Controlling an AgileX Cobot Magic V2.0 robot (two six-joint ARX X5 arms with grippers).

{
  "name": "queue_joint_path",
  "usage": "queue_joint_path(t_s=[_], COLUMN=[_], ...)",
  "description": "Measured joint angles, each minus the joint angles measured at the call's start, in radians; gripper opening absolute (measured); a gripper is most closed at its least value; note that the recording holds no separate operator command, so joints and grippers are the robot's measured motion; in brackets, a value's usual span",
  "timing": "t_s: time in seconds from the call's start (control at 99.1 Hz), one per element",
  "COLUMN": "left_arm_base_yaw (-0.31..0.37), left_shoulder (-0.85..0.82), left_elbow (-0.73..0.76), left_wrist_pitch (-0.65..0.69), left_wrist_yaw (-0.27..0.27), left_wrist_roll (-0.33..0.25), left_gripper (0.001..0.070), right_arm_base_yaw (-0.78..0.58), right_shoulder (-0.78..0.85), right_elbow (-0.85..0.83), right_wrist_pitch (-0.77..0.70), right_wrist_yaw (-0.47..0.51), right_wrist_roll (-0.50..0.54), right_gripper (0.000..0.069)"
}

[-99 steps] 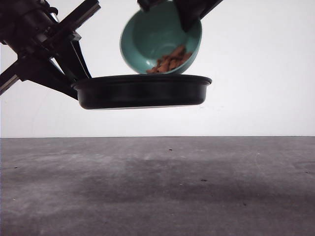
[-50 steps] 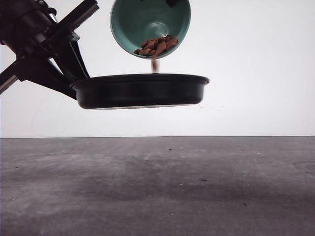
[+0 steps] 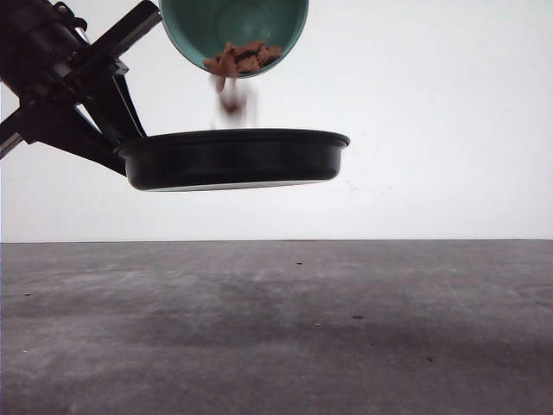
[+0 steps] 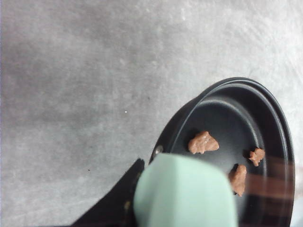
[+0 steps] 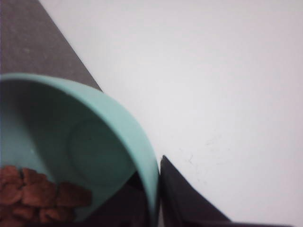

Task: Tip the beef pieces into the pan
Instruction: 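Tilt the green bowl over the pan, pouring beef pieces in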

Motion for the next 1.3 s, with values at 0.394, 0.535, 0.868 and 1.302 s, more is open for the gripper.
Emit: queue_joint_path(t_s=[0.394, 0.535, 0.868, 1.302], left_arm_base_yaw=[0.024, 0.037, 0.061, 0.1], left_shoulder=[0.0, 0.0, 0.0, 0.0], left_elbow=[0.0, 0.0, 0.0, 0.0], left_wrist_pitch=[0.0, -0.001, -0.007, -0.008], left_wrist_yaw=[0.024, 0.024, 0.037, 0.053], left_wrist_roll=[0.0, 0.0, 0.0, 0.009], left_gripper=[0.0045, 0.0045, 0.0045, 0.0045], right_arm_base_yaw=[0.002, 0.003, 0.002, -0.02], right_shoulder=[0.0, 0.0, 0.0, 0.055], right_elbow=[0.0, 0.0, 0.0, 0.0], right_wrist_pitch=[0.082, 0.106, 0.198, 0.222], right_wrist_yaw=[-0.043, -0.072, -0.134, -0.148], right_wrist_roll=[-0.064, -0.113, -0.22, -0.201], right_gripper=[0.0015, 0.0015, 0.0015, 0.0015])
